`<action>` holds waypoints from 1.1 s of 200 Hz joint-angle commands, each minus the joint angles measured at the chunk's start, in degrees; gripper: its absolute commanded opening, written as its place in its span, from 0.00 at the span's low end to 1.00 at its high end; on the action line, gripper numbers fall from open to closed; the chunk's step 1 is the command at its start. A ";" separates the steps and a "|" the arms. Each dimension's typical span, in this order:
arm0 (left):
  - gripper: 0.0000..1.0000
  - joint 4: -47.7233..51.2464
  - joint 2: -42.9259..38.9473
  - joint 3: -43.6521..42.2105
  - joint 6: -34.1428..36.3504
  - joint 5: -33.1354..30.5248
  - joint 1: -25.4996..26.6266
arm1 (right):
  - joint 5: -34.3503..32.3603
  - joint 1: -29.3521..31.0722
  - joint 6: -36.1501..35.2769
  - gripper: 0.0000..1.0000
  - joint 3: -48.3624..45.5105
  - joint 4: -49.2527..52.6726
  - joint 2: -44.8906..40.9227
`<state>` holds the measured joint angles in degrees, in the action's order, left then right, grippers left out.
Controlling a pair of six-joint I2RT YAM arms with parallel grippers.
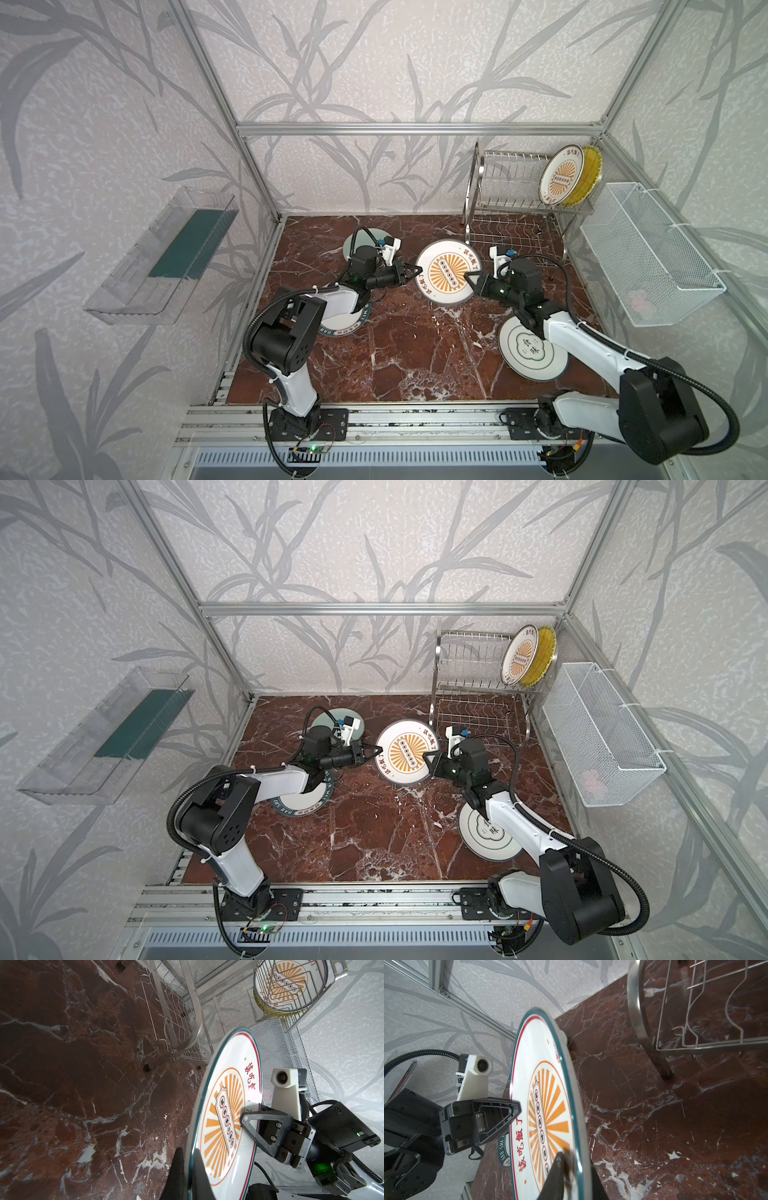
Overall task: Load the plates into the dish rack
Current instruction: 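Grasp the sunburst plate rim with the right gripper beside the left gripper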
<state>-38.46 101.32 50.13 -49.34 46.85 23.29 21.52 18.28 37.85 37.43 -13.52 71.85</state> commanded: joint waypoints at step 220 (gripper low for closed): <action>0.54 7.49 -4.99 2.05 5.55 -1.13 1.23 | -1.81 0.35 -1.71 0.00 -1.94 -1.07 -2.76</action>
<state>-31.27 99.15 50.22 -44.93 45.15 24.27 20.88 18.44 37.36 36.01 -14.11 71.09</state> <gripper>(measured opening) 0.487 0.100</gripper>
